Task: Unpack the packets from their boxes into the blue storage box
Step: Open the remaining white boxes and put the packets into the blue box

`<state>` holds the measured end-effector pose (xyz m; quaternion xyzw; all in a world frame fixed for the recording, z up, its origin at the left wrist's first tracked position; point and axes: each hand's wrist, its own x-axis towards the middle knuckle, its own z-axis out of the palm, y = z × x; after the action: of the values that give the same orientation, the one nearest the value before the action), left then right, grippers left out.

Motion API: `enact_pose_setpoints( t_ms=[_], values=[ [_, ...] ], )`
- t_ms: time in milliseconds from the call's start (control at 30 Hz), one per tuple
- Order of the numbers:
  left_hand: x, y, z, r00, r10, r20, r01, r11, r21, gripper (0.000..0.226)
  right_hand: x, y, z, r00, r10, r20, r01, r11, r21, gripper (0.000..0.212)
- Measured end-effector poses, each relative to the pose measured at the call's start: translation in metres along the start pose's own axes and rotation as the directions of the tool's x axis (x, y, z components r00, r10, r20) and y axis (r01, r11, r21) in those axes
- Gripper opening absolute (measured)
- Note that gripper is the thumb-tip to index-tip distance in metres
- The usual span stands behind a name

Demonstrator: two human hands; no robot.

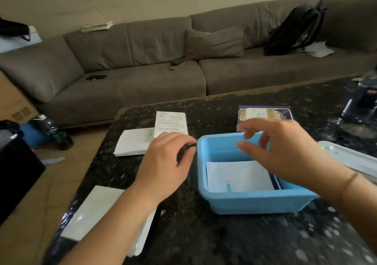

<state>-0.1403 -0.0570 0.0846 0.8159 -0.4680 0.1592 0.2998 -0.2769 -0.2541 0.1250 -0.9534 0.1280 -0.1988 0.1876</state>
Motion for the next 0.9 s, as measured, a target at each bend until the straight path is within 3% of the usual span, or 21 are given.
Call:
enact_pose_setpoints(
  t_ms=[67,133,233,333,433,567,667,900],
  values=[
    [-0.041,-0.021,-0.014,0.997,-0.066,-0.033,0.069,0.994,0.089,0.018,-0.017,-0.027,0.001,0.979,-0.114,-0.172,0.145,0.972,0.186,0.020],
    [-0.079,-0.032,-0.022,0.975,-0.207,0.081,0.185,0.958,0.221,0.026,-0.036,-0.053,0.010,0.952,-0.214,-0.220,0.275,0.913,0.300,0.012],
    [-0.127,-0.037,-0.021,0.882,-0.375,0.284,0.236,0.875,0.422,0.049,-0.056,-0.080,0.042,0.944,-0.311,-0.108,0.328,0.864,0.383,0.016],
    [-0.150,-0.035,-0.016,0.851,-0.445,0.280,0.254,0.814,0.522,0.061,-0.068,-0.091,0.088,0.956,-0.282,0.080,0.233,0.896,0.379,0.020],
    [-0.157,-0.036,-0.021,0.888,-0.426,0.174,0.296,0.819,0.492,0.043,-0.073,-0.092,0.130,0.950,-0.210,0.229,0.121,0.929,0.349,0.020],
    [-0.161,-0.040,-0.028,0.897,-0.419,0.142,0.342,0.861,0.376,0.016,-0.075,-0.098,0.161,0.916,-0.161,0.367,0.052,0.956,0.289,0.020],
    [-0.171,-0.056,-0.028,0.899,-0.436,0.044,0.413,0.877,0.245,0.026,-0.071,-0.112,0.176,0.909,-0.197,0.367,0.096,0.957,0.275,0.031],
    [-0.175,-0.061,-0.038,0.922,-0.376,-0.092,0.385,0.915,0.121,0.022,-0.067,-0.127,0.206,0.887,-0.375,0.270,0.310,0.916,0.254,0.045]
  ],
)
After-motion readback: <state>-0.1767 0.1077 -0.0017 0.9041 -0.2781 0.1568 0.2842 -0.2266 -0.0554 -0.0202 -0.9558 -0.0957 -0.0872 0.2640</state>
